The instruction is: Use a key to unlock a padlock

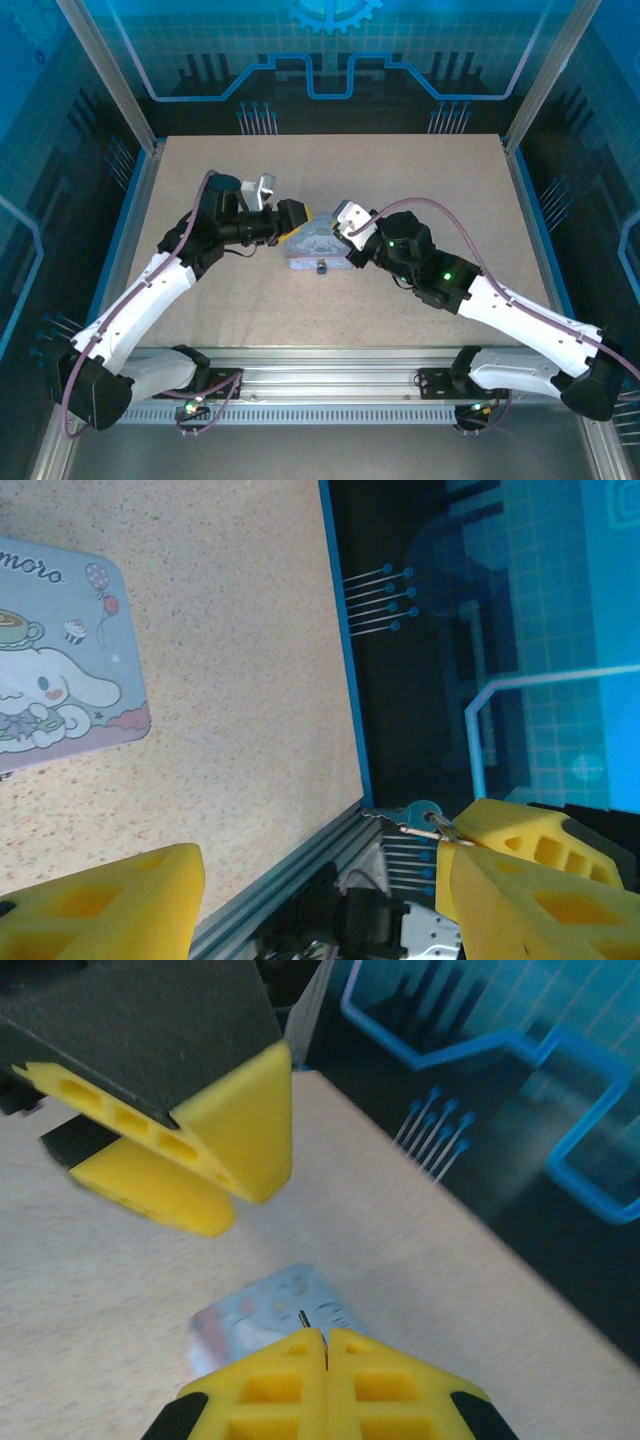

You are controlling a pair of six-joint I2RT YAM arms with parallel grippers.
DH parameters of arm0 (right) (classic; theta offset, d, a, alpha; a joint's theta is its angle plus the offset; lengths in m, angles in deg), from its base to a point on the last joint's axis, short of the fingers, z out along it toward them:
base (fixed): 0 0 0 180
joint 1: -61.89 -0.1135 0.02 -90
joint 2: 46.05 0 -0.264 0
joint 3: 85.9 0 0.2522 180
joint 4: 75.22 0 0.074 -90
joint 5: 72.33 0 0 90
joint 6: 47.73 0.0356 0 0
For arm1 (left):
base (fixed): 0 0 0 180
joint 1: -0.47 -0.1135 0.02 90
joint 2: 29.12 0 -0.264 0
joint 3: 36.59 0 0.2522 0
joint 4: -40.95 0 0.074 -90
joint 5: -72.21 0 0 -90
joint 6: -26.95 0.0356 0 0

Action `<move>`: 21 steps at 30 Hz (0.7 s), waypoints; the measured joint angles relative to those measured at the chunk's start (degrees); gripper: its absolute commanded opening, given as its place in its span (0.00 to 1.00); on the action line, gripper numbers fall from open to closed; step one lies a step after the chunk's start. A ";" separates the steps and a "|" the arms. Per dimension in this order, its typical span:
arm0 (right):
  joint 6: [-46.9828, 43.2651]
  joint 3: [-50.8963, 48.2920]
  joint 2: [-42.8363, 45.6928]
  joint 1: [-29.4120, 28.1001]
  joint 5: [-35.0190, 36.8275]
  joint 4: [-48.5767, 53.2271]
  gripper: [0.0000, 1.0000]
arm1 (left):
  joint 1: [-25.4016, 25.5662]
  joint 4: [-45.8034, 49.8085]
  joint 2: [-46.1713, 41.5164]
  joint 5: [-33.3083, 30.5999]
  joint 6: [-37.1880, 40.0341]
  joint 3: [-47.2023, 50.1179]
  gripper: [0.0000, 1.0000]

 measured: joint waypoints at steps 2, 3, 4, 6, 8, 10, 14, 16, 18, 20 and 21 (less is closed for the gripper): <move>-5.40 -0.68 -0.26 -0.31 2.01 -4.02 0.00 | 0.00 -1.81 0.00 0.02 -2.36 0.07 0.68; -8.00 -1.31 -0.31 -0.48 2.82 -6.36 0.00 | 0.00 -2.84 0.00 0.02 -3.65 0.09 0.68; -10.49 -2.08 -0.31 -0.74 3.39 -8.57 0.00 | 0.00 -3.91 0.00 0.09 -5.31 0.11 0.68; -14.71 -3.43 -0.44 -1.62 4.44 -11.93 0.00 | 0.00 -5.95 0.00 0.33 -8.44 0.22 0.68; -17.97 -3.96 -1.05 -2.71 5.35 -14.21 0.00 | 0.00 -7.93 0.00 0.63 -10.84 0.48 0.68; -20.72 -4.22 -1.62 -3.78 6.10 -16.35 0.00 | 0.00 -9.81 0.00 1.01 -13.14 0.66 0.66; -23.89 -4.35 -2.14 -5.01 7.34 -19.04 0.00 | 0.11 -13.20 0.52 2.12 -16.87 0.79 0.58; -24.96 -4.87 -2.14 -5.35 7.89 -20.61 0.00 | 0.28 -14.62 1.20 2.51 -18.10 0.81 0.51; -25.73 -5.68 -2.16 -5.64 8.46 -21.55 0.00 | 0.48 -15.63 1.77 2.64 -19.10 0.85 0.46; -26.34 -6.56 -2.21 -5.86 8.81 -21.84 0.00 | 0.55 -16.57 2.14 2.69 -20.13 0.92 0.42; -26.49 -6.88 -2.25 -5.88 8.79 -21.81 0.00 | 0.63 -16.98 2.25 2.73 -20.46 0.92 0.40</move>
